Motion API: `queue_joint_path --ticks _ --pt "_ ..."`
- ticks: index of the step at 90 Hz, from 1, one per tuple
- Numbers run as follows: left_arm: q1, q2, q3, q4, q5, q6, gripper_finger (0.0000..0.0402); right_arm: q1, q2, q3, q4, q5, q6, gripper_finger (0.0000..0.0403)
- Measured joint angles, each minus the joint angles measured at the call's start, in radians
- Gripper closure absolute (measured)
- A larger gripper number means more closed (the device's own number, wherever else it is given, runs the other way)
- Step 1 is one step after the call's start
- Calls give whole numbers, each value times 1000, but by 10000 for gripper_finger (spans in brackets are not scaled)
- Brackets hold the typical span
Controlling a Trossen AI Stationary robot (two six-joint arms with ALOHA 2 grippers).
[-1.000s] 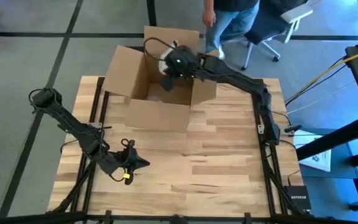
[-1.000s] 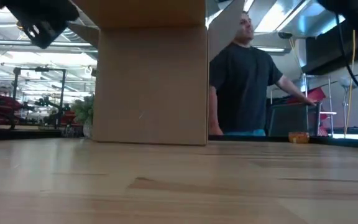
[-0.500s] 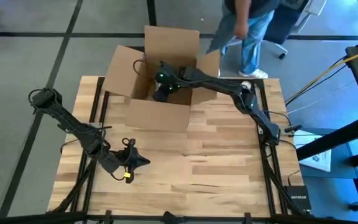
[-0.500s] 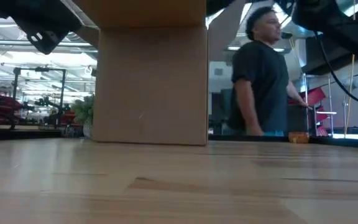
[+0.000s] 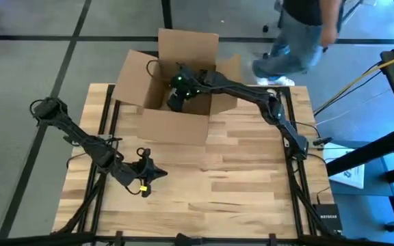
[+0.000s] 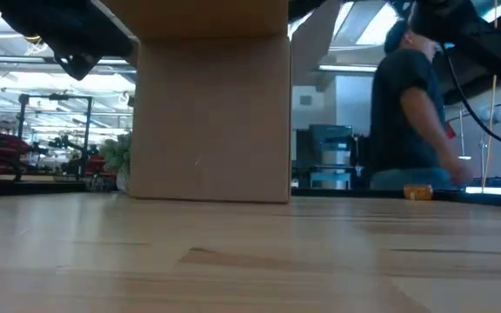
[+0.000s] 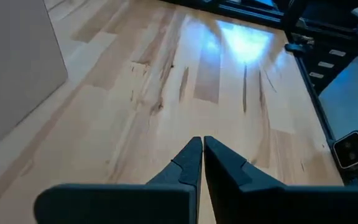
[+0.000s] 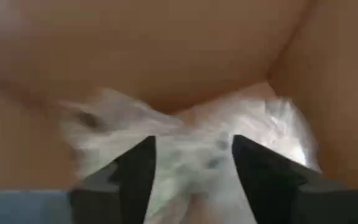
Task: Wrap mug
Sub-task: Put the wrapped white mug into the box, then return to Home Position
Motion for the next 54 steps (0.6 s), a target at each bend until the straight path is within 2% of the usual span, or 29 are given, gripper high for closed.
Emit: queue_joint_path --ticks 11,27,43,54 --pt "0 0 0 1 0 9 402 9 -64 0 -20 3 -14 168" --pt "0 -2 0 1 9 27 402 52 -192 -1 -40 -4 -67 172" --pt "0 -56 0 -29 37 36 402 140 -309 0 -107 -13 -121 195" --pt "0 -136 0 -116 38 29 402 193 -379 -1 -186 -14 -120 230"
